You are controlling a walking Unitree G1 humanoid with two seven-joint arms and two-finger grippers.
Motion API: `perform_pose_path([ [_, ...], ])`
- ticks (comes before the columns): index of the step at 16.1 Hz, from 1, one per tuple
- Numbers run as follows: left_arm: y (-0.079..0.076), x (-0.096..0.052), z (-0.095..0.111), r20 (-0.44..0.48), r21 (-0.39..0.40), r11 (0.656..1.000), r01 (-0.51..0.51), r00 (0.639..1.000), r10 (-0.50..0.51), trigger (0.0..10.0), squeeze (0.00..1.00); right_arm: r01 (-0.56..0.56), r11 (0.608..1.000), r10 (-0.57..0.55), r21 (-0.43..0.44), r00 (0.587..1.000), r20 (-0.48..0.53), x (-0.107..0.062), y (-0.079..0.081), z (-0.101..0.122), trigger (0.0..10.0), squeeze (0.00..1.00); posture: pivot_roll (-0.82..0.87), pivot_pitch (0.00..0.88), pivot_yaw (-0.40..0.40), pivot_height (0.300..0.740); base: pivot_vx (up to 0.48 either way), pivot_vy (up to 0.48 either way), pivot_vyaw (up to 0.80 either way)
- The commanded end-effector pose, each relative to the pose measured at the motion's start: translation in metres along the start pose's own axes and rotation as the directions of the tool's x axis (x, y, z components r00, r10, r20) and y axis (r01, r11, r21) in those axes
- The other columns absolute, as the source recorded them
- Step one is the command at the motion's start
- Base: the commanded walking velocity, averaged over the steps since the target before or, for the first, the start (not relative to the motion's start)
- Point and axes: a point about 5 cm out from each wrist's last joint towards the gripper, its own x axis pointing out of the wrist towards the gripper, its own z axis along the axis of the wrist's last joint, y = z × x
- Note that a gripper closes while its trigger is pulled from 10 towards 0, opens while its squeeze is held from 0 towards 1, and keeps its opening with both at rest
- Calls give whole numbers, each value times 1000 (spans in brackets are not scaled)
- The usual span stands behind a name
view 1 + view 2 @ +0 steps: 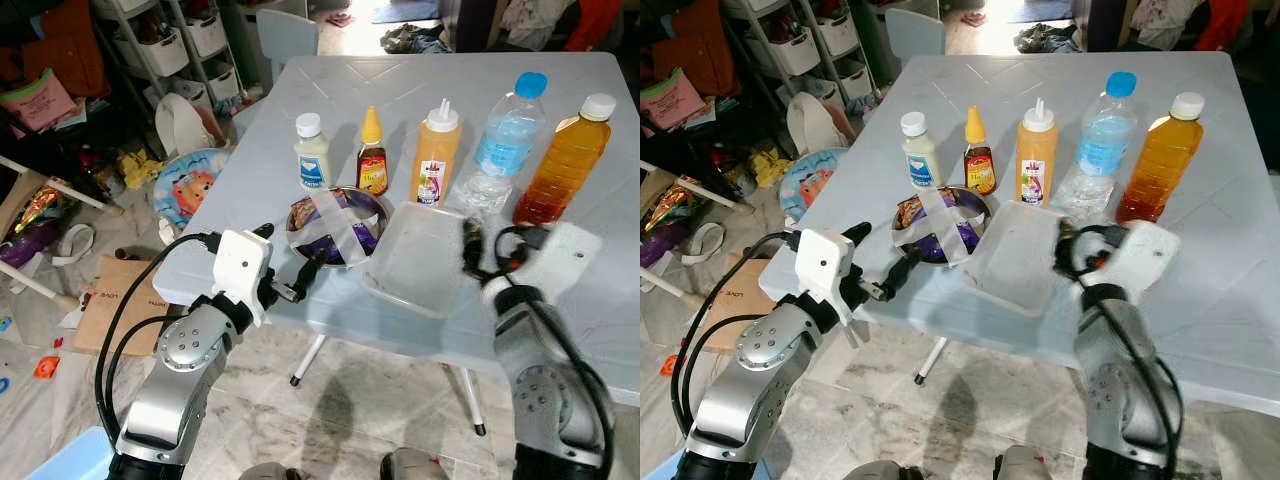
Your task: Restocking fridge
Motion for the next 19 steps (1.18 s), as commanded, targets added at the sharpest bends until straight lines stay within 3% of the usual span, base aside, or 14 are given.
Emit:
perform_pose_path([
  [1, 5, -1, 3, 3, 21, 1000, -14, 1000, 14, 10000, 0, -88, 996, 89, 34, 996, -31, -5, 19, -6, 10000, 0, -89, 51, 125, 740, 0, 0, 0],
  [8, 6, -2, 3, 2, 36, 999, -5, 1000, 5, 10000, 0, -68, 977, 96, 202, 987, -132, -11, 25, -18, 10000, 0, -91, 48, 125, 740, 0, 0, 0],
  [10, 5, -1, 4, 6, 37, 999, 3, 1000, -3, 10000, 0, -75, 949, 132, 305, 977, -170, -14, 31, -20, 10000, 0, -95, 48, 126, 740, 0, 0, 0],
  [13, 3, 0, 7, 12, 47, 999, 21, 1000, -21, 10000, 0, -97, 930, 168, 356, 970, -176, -15, 36, -20, 10000, 0, -92, 47, 127, 740, 0, 0, 0],
  [14, 4, 0, 7, 12, 50, 998, 25, 1000, -26, 10000, 0, -103, 918, 185, 382, 966, -182, -16, 38, -21, 0, 0, -91, 47, 127, 740, 0, 0, 0],
  [19, 4, 1, 7, 13, 54, 998, 25, 1000, -26, 10000, 0, -37, 879, 183, 475, 947, -265, -14, 35, -31, 0, 0, -92, 48, 126, 740, 0, 0, 0],
])
